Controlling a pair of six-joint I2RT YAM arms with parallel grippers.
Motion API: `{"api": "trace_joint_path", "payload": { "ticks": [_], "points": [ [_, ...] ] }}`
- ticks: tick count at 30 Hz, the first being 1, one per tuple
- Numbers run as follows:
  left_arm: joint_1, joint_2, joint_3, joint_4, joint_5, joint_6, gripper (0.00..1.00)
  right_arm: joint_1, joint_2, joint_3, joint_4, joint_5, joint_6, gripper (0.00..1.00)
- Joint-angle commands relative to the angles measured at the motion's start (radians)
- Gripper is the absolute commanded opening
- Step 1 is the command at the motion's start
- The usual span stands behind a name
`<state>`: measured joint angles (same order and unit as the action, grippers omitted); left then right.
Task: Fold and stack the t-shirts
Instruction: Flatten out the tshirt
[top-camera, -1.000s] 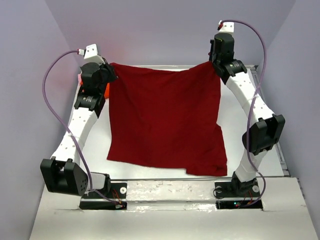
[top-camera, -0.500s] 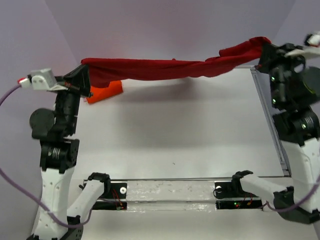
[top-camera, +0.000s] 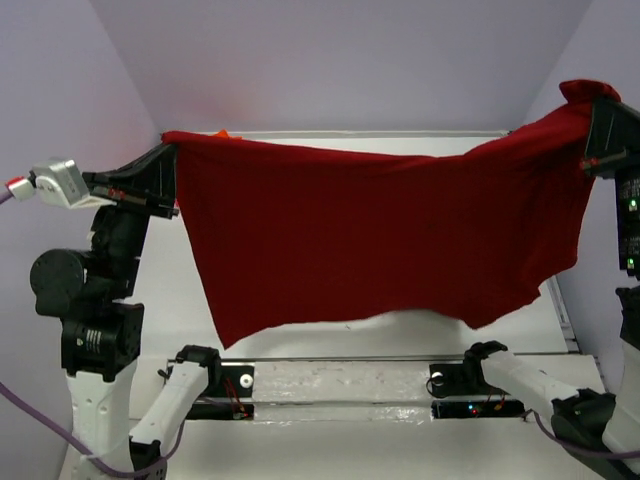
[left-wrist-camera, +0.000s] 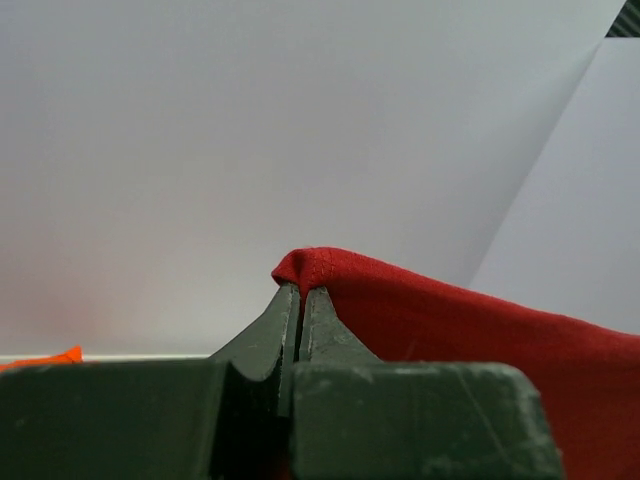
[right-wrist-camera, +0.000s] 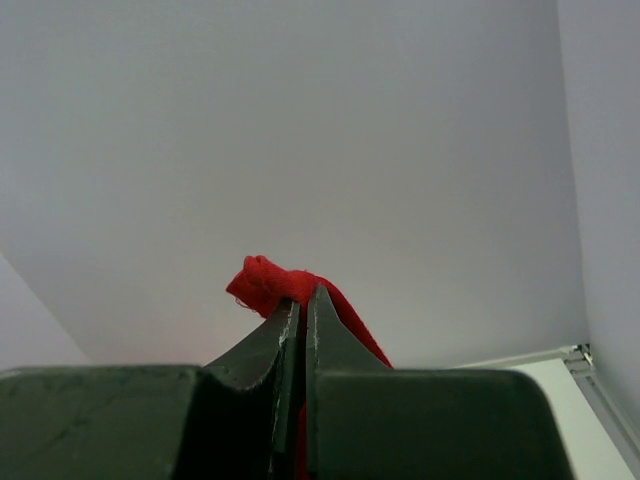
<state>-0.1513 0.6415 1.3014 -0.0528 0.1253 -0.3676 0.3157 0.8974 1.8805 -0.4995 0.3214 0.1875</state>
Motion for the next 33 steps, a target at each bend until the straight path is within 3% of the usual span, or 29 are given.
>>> {"api": "trace_joint_path", "payload": {
  "ticks": [1, 7, 10, 14, 19, 25, 33],
  "points": [
    [-0.004, 0.139, 0.133, 0.03, 0.005, -0.019, 0.0, 0.0, 0.19, 0.182, -0.028, 0.05, -0.065, 0.0],
    [-0.005, 0.397, 0.3, 0.03, -0.056, 0.015, 0.0, 0.0, 0.53, 0.524, -0.036, 0.12, -0.12, 0.0],
    [-0.002, 0.536, 0.371, 0.022, -0.102, 0.045, 0.0, 0.0, 0.714, 0.601, -0.036, 0.154, -0.122, 0.0],
    [0.018, 0.635, 0.3, 0.125, -0.115, 0.067, 0.0, 0.0, 0.865, 0.509, -0.034, 0.188, -0.1, 0.0],
    [0.065, 0.797, 0.176, 0.25, -0.168, 0.065, 0.0, -0.018, 0.883, 0.079, 0.367, 0.215, -0.117, 0.0],
    [0.079, 1.053, 0.142, 0.404, -0.21, 0.059, 0.0, -0.052, 1.115, 0.045, 0.467, 0.219, -0.111, 0.0],
    [0.081, 1.382, 0.323, 0.421, -0.179, 0.078, 0.0, -0.113, 1.373, 0.1, 0.49, 0.154, -0.085, 0.0]
  ]
}}
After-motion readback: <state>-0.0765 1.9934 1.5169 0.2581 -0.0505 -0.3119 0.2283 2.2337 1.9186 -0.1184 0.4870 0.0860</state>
